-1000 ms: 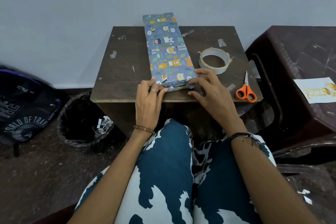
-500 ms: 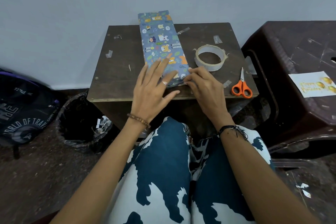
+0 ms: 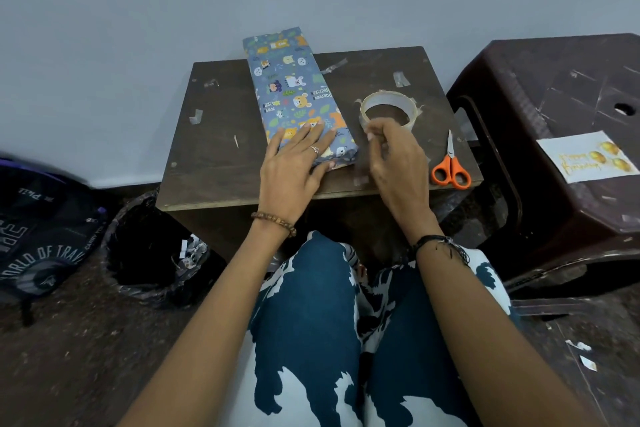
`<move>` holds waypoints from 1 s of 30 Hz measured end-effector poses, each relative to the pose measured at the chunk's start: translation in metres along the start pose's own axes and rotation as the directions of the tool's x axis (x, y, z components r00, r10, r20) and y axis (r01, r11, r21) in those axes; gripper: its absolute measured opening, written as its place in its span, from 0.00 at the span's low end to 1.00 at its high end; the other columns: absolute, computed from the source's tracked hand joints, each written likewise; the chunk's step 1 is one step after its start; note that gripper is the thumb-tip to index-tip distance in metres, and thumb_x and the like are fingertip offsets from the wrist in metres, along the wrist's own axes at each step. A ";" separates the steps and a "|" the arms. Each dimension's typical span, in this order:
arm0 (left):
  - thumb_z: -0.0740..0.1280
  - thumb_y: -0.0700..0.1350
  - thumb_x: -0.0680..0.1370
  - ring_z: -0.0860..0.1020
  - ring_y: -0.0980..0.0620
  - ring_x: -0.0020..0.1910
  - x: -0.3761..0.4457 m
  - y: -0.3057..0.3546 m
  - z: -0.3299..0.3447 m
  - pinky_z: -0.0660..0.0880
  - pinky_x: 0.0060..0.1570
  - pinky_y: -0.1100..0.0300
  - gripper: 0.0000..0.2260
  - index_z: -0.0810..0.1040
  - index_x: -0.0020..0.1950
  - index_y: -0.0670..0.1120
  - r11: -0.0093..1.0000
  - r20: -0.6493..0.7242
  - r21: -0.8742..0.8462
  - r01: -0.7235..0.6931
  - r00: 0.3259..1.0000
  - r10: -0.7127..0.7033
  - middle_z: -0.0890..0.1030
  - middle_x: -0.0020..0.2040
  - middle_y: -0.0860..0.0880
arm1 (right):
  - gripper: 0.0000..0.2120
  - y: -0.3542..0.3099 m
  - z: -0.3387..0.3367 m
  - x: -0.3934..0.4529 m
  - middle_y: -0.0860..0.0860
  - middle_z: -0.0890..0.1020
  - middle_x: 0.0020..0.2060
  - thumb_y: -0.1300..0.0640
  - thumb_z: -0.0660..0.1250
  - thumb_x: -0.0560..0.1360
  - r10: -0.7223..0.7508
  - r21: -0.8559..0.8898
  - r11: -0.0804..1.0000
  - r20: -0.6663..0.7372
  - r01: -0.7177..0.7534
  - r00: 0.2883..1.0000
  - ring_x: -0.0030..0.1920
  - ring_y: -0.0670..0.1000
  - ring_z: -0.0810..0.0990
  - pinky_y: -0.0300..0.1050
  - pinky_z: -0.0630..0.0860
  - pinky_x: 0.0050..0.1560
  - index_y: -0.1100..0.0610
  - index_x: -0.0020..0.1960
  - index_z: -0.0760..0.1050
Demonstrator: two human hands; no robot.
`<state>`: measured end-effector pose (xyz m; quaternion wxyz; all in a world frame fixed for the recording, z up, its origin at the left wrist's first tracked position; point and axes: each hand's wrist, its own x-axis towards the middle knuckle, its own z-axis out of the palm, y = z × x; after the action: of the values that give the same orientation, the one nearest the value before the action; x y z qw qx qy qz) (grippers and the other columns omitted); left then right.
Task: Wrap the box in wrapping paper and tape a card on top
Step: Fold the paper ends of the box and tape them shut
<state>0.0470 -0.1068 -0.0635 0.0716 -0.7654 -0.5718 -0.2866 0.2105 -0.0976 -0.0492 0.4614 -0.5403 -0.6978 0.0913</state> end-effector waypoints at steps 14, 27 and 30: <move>0.72 0.45 0.72 0.67 0.57 0.69 0.010 0.023 -0.002 0.52 0.72 0.58 0.22 0.74 0.65 0.53 0.914 0.050 -0.236 0.330 0.943 -0.328 0.73 0.67 0.52 | 0.14 0.014 -0.005 0.020 0.57 0.74 0.53 0.67 0.61 0.70 0.159 -0.432 0.895 0.078 -0.110 0.984 0.52 0.57 0.73 0.43 0.63 0.38 0.62 0.55 0.75; 0.72 0.44 0.72 0.67 0.56 0.69 0.011 0.021 -0.007 0.52 0.70 0.59 0.23 0.74 0.65 0.53 0.931 0.084 -0.182 0.316 0.949 -0.305 0.72 0.68 0.53 | 0.09 0.016 0.022 0.026 0.58 0.77 0.41 0.61 0.61 0.71 -0.109 -0.369 0.920 0.073 0.129 0.991 0.42 0.58 0.76 0.46 0.69 0.37 0.61 0.47 0.78; 0.72 0.44 0.71 0.66 0.57 0.70 0.011 0.022 -0.008 0.50 0.70 0.62 0.23 0.74 0.65 0.53 0.926 0.090 -0.193 0.324 0.946 -0.312 0.72 0.68 0.53 | 0.11 0.013 0.017 0.025 0.55 0.77 0.36 0.58 0.56 0.71 -0.166 -0.394 0.905 0.017 0.159 0.986 0.36 0.55 0.76 0.41 0.65 0.34 0.60 0.39 0.77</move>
<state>0.0661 -0.1079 -0.0464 -0.0717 -0.6737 -0.6575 -0.3296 0.2073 -0.0651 -0.0533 0.3552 -0.5627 -0.7405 -0.0943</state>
